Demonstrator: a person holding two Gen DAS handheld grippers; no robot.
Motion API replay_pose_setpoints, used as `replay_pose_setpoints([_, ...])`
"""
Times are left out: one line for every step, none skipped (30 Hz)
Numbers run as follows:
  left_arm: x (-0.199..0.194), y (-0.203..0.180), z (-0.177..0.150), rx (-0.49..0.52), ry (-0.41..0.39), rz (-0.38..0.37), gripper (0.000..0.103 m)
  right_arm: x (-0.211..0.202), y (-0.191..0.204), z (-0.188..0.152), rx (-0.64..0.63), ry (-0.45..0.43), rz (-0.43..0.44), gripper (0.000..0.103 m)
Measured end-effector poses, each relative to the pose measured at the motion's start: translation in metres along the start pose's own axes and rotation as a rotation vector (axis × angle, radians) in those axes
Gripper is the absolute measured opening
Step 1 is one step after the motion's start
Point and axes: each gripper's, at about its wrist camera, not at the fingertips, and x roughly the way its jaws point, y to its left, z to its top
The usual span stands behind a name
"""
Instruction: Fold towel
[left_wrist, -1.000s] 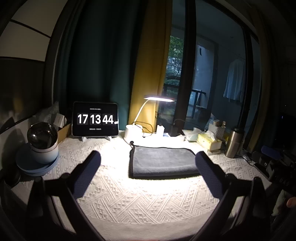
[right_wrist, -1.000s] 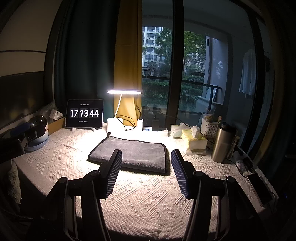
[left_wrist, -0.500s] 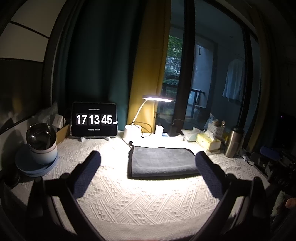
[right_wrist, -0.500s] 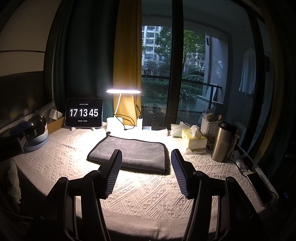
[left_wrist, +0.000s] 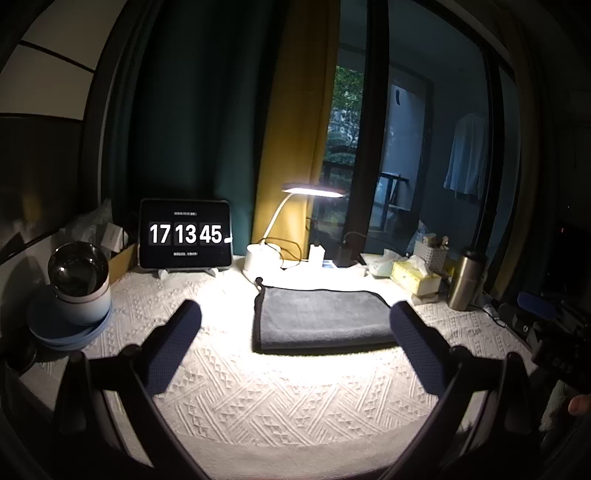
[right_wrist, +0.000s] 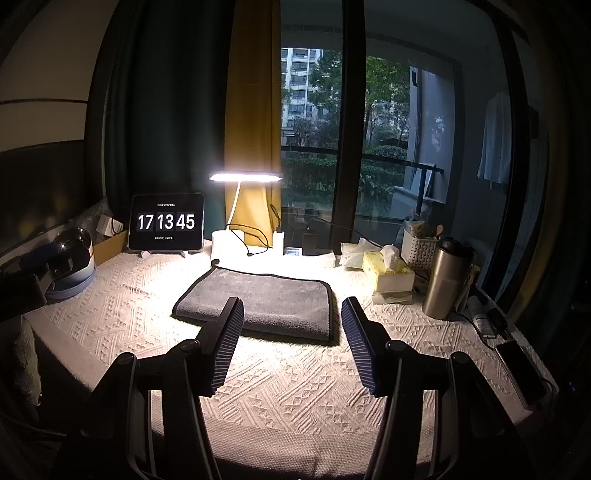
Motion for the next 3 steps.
replay_pose_setpoints([0.0000, 0.0001, 0.0000, 0.000, 0.004, 0.000, 0.103, 0.0014, -0.0008, 0.0007, 0.001, 0.000, 0.000, 0.058])
replay_pose_setpoints([0.0002, -0.0007, -0.0010, 0.001, 0.008, 0.006, 0.103, 0.0015, -0.0006, -0.0001, 0.002, 0.001, 0.001, 0.058])
replay_pose_setpoints([0.0034, -0.0007, -0.0006, 0.000, 0.015, 0.011, 0.103, 0.0026, -0.0011, 0.0009, 0.003, 0.003, 0.001, 0.058])
